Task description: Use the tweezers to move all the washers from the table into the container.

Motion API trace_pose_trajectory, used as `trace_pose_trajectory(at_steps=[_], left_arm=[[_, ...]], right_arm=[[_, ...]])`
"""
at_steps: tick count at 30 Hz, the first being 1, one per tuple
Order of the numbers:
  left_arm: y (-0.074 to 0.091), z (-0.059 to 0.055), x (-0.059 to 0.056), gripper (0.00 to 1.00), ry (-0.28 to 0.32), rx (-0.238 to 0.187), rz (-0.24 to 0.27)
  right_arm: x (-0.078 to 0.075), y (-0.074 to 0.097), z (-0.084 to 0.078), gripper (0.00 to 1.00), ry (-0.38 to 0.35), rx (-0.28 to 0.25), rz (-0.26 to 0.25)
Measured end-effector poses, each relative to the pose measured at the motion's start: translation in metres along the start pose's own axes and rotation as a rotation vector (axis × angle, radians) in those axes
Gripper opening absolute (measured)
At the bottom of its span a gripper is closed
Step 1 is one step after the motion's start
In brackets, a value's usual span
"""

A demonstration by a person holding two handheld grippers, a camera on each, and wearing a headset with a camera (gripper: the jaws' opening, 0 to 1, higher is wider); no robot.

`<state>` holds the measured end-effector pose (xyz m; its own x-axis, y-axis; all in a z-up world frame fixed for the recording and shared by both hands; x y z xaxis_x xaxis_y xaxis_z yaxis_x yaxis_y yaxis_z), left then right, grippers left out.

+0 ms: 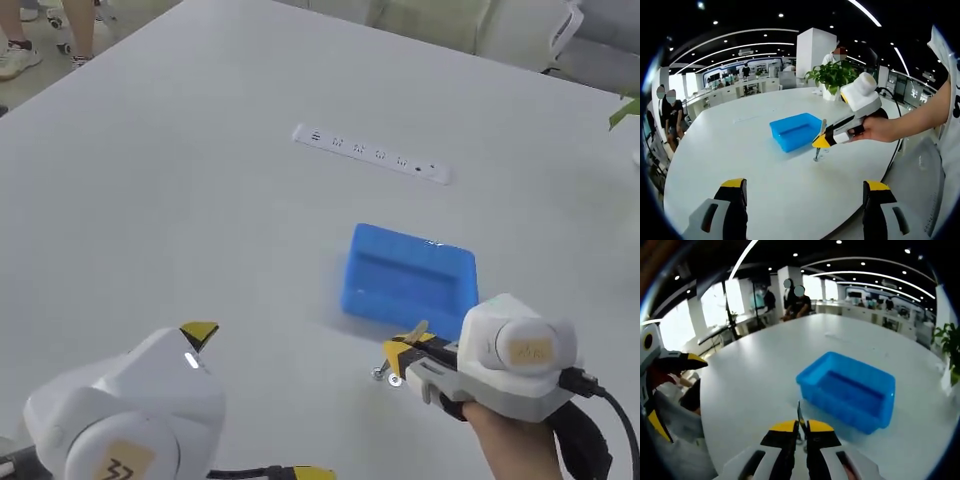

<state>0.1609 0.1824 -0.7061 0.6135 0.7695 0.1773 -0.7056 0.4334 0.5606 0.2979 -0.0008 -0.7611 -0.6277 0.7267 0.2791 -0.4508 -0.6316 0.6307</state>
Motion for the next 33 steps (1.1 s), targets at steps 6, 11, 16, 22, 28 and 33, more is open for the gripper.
trace_pose_trajectory(at_steps=[6,11,16,22,28,33], left_arm=[[-0.001,0.002,-0.001,0.99,-0.007,-0.003,-0.003],[-0.001,0.002,0.000,0.99,-0.008,0.001,0.005],[-0.002,0.001,0.000,0.99,-0.009,0.005,0.004],[-0.001,-0.001,0.001,0.98,-0.018,0.011,0.006],[-0.002,-0.004,0.000,0.99,-0.015,0.021,-0.003],[-0.003,-0.004,-0.002,0.99,-0.009,0.018,-0.009]], right_arm=[[0.001,0.000,-0.002,0.03,0.010,-0.002,0.000],[0.001,0.002,-0.003,0.03,-0.011,-0.005,-0.004],[0.001,0.003,-0.004,0.03,-0.010,-0.007,-0.014],[0.001,0.003,-0.001,0.03,-0.011,0.014,-0.017],[0.003,0.007,0.005,0.03,-0.002,0.028,-0.011],[0.004,0.011,0.016,0.03,-0.002,0.007,-0.002]])
Point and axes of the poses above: the centre of the closed fingertips' face, and the gripper's own axes: y roughly backward along the fingers, x roughly to its left, z roughly out of its top, the point moved 9 cm from there along y, roughly backward along the fingers, and after that the axes turned 14 degrees about -y, right-handed, at the moved point
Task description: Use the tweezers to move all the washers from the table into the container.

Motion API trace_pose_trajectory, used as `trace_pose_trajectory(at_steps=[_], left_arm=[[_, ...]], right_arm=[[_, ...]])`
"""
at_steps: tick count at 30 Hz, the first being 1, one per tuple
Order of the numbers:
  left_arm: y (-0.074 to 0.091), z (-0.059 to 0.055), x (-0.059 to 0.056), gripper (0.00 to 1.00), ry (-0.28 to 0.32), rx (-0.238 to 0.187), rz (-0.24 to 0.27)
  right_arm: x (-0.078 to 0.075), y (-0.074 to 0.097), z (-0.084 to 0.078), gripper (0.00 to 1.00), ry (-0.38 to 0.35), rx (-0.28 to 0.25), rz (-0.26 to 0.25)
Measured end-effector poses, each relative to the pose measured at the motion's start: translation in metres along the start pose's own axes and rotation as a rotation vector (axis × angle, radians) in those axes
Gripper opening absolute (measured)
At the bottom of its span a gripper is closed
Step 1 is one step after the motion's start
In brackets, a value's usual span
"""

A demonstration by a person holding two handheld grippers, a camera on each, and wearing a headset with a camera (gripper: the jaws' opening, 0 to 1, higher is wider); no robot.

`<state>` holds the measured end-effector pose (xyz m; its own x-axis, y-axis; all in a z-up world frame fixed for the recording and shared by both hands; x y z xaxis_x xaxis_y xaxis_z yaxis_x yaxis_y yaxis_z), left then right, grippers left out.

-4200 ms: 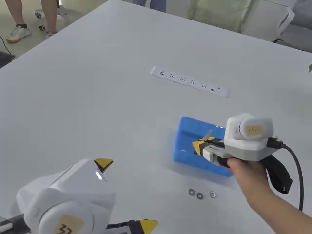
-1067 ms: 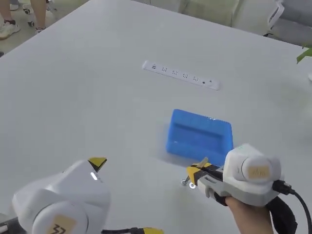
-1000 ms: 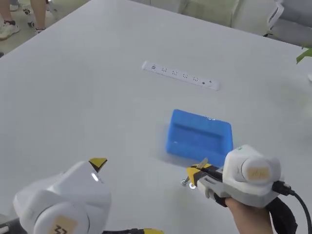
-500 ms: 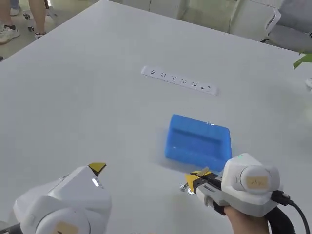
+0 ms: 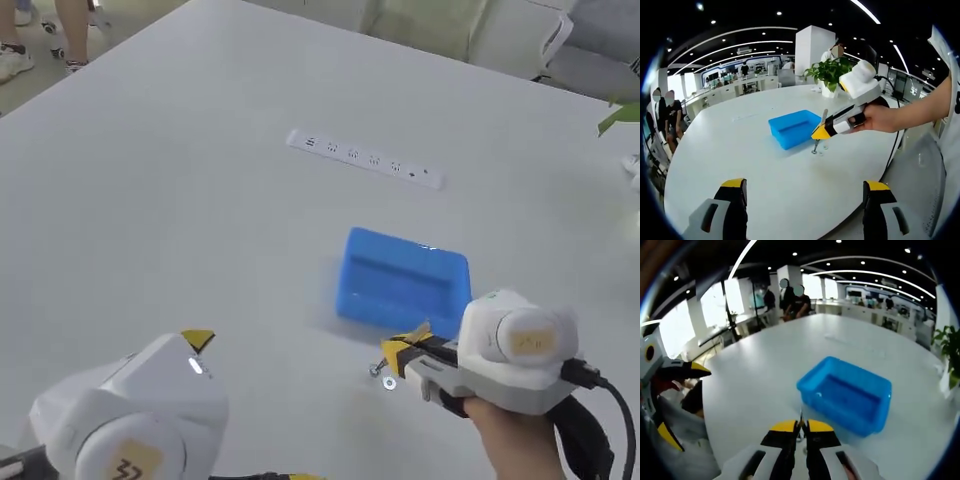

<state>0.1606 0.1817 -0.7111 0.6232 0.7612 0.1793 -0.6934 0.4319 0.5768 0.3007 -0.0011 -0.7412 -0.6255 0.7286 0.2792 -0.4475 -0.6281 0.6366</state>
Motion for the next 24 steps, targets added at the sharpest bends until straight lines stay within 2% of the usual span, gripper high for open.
trace_pose_trajectory(at_steps=[5,12,24], left_arm=[[-0.001,-0.001,-0.002,0.98,-0.015,0.012,-0.007],[0.000,-0.001,-0.001,0.98,-0.007,0.017,-0.007],[0.001,-0.002,-0.001,0.98,-0.014,0.029,-0.009]], right_arm=[[0.002,0.007,0.015,0.03,0.012,-0.029,-0.001],[0.003,0.016,0.033,0.03,0.008,-0.074,0.001],[-0.006,0.021,0.058,0.03,0.013,-0.130,-0.020]])
Point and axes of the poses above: the centre of the closed fingertips' face, and the gripper's own axes: y roughly backward along the fingers, x roughly to its left, z roughly out of its top, the point moved 9 cm from there along y, roughly backward along the fingers, and after that the axes turned 14 degrees about -y, right-handed, at the moved point
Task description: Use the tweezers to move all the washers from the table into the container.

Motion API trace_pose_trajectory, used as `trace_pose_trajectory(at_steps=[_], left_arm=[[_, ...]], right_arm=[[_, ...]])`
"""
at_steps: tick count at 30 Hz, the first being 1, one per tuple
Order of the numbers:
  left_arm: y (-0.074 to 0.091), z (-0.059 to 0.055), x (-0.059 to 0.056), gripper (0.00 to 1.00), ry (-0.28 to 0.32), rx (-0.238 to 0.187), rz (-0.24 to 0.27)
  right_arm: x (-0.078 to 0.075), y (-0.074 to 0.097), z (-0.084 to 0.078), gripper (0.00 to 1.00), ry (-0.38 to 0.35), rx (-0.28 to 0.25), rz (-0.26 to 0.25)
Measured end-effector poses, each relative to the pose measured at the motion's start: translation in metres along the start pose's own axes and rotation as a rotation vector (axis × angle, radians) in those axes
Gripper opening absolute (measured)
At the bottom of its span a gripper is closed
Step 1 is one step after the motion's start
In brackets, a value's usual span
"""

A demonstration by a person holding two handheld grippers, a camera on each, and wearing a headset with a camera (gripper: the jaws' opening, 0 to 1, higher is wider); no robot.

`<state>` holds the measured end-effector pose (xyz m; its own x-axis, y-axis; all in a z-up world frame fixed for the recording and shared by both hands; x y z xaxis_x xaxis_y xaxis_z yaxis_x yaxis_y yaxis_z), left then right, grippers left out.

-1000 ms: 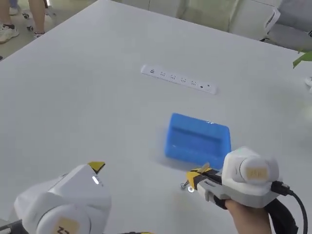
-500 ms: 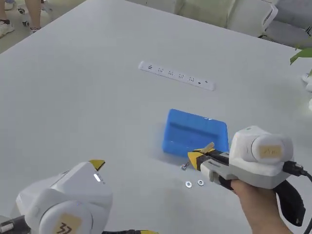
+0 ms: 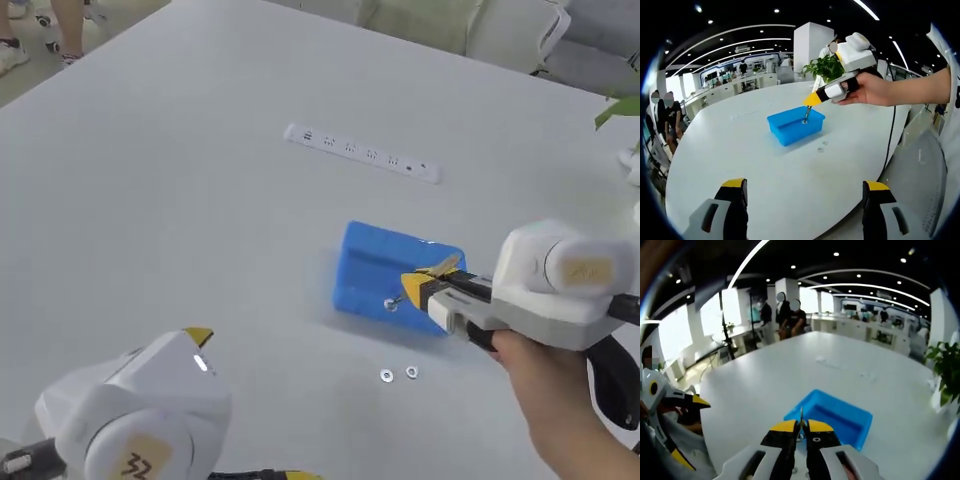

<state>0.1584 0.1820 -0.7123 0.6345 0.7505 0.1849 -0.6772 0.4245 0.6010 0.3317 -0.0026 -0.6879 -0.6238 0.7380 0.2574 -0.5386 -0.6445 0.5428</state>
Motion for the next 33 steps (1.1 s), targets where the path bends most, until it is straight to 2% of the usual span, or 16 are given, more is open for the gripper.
trace_pose_trajectory(at_steps=[6,17,22,27,33], left_arm=[[0.000,0.000,0.001,0.98,0.000,0.000,0.001],[0.001,-0.004,0.002,0.97,-0.005,0.017,0.002],[0.000,-0.005,0.003,0.97,-0.002,0.022,0.002],[-0.002,-0.007,0.002,0.96,-0.011,0.026,0.002],[-0.003,-0.010,0.001,0.96,-0.011,0.038,-0.002]], right_arm=[[0.000,-0.003,0.005,0.03,0.011,-0.012,-0.010],[-0.008,-0.021,0.013,0.03,0.030,-0.021,-0.036],[-0.012,-0.033,0.007,0.03,0.056,0.006,-0.052],[-0.018,-0.042,0.003,0.03,0.007,0.022,-0.044],[-0.024,-0.056,-0.004,0.03,0.077,0.068,-0.067]])
Point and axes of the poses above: the centre of the closed fingertips' face, and the gripper's own axes: y roughly backward along the fingers, x roughly to its left, z roughly out of its top, the point moved 9 cm from there along y, roughly backward along the fingers, and after that the axes turned 14 degrees about -y, right-handed, at the moved point
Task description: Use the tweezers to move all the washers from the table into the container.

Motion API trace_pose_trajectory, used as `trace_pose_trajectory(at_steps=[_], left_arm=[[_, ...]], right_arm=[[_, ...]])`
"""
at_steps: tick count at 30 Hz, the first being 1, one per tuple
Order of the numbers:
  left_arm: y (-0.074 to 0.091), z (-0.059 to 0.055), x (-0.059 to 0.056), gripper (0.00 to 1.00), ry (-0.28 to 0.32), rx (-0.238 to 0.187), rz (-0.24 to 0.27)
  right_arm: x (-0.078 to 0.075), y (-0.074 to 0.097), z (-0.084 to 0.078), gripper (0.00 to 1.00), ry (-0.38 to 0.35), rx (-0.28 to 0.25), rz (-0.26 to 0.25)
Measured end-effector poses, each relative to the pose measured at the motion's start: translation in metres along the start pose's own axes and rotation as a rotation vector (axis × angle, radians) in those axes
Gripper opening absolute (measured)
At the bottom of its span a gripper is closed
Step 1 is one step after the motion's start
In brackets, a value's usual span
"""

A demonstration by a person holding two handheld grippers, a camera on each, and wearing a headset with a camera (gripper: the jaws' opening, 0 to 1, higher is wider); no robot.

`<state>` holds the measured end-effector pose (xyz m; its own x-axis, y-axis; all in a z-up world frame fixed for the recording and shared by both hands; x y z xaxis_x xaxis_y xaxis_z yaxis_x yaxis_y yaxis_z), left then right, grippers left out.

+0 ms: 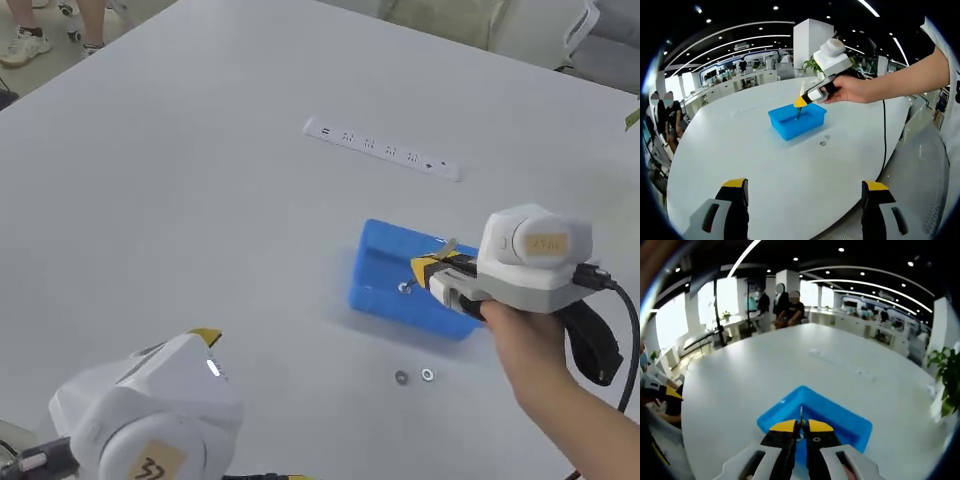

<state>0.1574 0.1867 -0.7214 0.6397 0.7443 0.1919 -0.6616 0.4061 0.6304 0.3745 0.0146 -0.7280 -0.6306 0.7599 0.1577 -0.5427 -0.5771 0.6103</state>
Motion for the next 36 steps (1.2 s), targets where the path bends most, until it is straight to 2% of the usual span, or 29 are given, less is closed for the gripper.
trace_pose_trajectory(at_steps=[7,16,17,19,29,36], left_arm=[[0.000,-0.002,0.002,0.95,0.003,0.010,0.005],[0.001,-0.002,0.001,0.95,0.005,0.004,0.014],[0.001,-0.002,0.001,0.95,0.006,0.004,0.014],[0.001,-0.001,0.001,0.96,0.008,-0.001,0.015],[-0.001,0.001,0.000,0.95,-0.011,0.004,0.012],[0.003,0.003,0.003,0.95,-0.015,0.000,0.025]], right_arm=[[-0.007,-0.015,-0.010,0.03,0.010,0.045,0.000],[-0.013,-0.022,-0.018,0.03,-0.003,0.078,-0.009],[-0.013,-0.022,-0.016,0.03,-0.002,0.053,-0.007],[-0.014,-0.023,-0.016,0.03,-0.008,0.070,-0.009],[-0.015,-0.020,-0.019,0.03,-0.036,0.063,-0.015],[-0.014,-0.021,-0.018,0.04,-0.007,0.073,-0.031]])
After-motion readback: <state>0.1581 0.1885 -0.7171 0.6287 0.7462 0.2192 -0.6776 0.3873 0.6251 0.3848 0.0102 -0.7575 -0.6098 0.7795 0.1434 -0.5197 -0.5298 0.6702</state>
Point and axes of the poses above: the centre of the closed fingertips' face, and the gripper's own axes: y roughly backward along the fingers, x roughly to its left, z roughly out of its top, the point moved 9 cm from there along y, roughly backward along the fingers, and after that the axes turned 14 degrees about -y, right-handed, at the moved point
